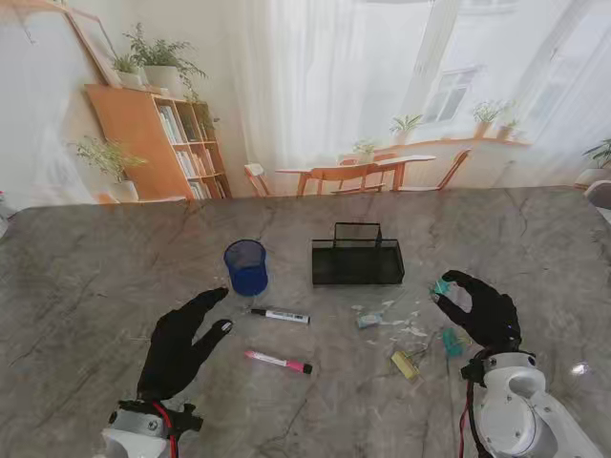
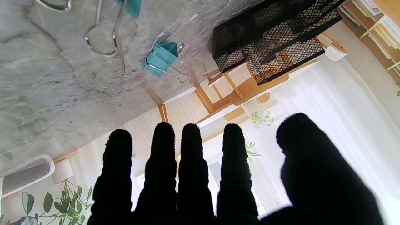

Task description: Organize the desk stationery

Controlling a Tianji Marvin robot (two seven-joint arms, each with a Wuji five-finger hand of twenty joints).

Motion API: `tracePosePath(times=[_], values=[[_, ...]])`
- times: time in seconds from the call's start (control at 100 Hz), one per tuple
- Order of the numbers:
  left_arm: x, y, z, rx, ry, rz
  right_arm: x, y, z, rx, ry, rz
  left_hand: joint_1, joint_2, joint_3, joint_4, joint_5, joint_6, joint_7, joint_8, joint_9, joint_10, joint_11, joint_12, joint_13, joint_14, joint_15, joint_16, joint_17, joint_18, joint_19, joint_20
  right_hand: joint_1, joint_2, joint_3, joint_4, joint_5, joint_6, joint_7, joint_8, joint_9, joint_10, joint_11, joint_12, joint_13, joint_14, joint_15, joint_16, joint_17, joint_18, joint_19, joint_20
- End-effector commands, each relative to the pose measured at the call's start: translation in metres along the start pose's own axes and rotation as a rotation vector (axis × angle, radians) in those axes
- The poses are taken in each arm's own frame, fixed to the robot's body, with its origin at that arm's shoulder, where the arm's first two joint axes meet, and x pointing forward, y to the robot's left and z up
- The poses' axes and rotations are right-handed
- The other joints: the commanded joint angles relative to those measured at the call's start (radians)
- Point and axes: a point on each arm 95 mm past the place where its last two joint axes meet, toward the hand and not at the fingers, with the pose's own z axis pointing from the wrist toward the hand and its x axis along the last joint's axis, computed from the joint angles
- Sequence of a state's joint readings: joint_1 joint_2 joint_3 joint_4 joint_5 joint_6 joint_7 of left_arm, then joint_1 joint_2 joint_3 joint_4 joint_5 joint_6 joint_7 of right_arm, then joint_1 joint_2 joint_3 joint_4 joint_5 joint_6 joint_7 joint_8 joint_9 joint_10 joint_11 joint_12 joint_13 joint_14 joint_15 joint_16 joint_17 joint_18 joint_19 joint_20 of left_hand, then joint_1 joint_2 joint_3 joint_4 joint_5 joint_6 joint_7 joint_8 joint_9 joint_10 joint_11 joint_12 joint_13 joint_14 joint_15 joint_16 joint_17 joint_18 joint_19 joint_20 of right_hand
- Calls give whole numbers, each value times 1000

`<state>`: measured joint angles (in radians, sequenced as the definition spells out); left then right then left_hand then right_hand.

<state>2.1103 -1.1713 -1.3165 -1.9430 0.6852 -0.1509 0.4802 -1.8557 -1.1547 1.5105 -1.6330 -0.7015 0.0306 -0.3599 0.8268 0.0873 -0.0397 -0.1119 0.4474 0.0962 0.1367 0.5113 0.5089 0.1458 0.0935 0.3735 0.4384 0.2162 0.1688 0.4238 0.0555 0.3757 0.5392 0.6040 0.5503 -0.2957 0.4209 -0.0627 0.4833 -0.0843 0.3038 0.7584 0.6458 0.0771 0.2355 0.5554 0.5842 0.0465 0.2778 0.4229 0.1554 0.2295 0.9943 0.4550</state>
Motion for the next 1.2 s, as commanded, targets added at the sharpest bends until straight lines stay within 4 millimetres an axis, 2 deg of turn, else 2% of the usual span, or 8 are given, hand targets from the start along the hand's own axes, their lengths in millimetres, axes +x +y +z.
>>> tracePosePath(times=[0.0,0.64,0.83,0.91,1.01,1.19], values=[[0,2,-3,-4,-4,-5,1,-4,0,22,6,7,8,48,-11,52,21,4,6,12,12,-6,1,-5,14,-2,11,7,-3,2,24,25,-20,27,-10,27,-24,-8,-11,-21,12,-1,-29,7,-22,5,-18,16,-23,9,-15,18],[1,1,-4,2,13,8,3,-7,5,36,20,19,7,47,-11,52,21,2,6,12,11,-6,0,-6,14,-2,9,6,-4,1,24,25,-19,27,-11,27,-21,-6,-8,-21,12,2,-31,13,-27,4,-22,24,-27,6,-28,41],[7,3,-2,-4,38,21,7,-8,6,41,28,44,13,35,-11,52,21,5,7,12,11,-9,1,-5,5,-7,4,3,-5,-2,23,24,-18,29,-11,27,-18,-5,-6,-21,13,4,-30,15,-28,6,-20,25,-28,5,-30,46],[12,5,0,-16,74,59,10,-10,8,51,35,57,19,19,-9,54,25,10,9,14,17,-8,5,-3,0,-16,2,1,2,-11,30,28,-18,29,-12,27,-18,-3,-5,-20,14,4,-29,16,-28,4,-19,26,-29,6,-30,48],[20,7,5,-28,144,136,14,-12,10,69,49,69,26,-9,-7,55,37,24,18,21,36,-9,30,32,2,-28,17,16,6,-28,86,63,-17,29,-12,27,-18,-4,-5,-20,14,4,-28,16,-29,5,-19,26,-29,7,-30,50],[36,15,18,-76,290,285,20,-17,14,104,70,88,39,-41,-8,53,67,27,38,44,69,-32,71,114,6,-52,31,47,4,-55,131,81,-18,30,-13,27,-18,-4,-5,-20,15,5,-27,18,-28,4,-16,27,-29,7,-30,53]])
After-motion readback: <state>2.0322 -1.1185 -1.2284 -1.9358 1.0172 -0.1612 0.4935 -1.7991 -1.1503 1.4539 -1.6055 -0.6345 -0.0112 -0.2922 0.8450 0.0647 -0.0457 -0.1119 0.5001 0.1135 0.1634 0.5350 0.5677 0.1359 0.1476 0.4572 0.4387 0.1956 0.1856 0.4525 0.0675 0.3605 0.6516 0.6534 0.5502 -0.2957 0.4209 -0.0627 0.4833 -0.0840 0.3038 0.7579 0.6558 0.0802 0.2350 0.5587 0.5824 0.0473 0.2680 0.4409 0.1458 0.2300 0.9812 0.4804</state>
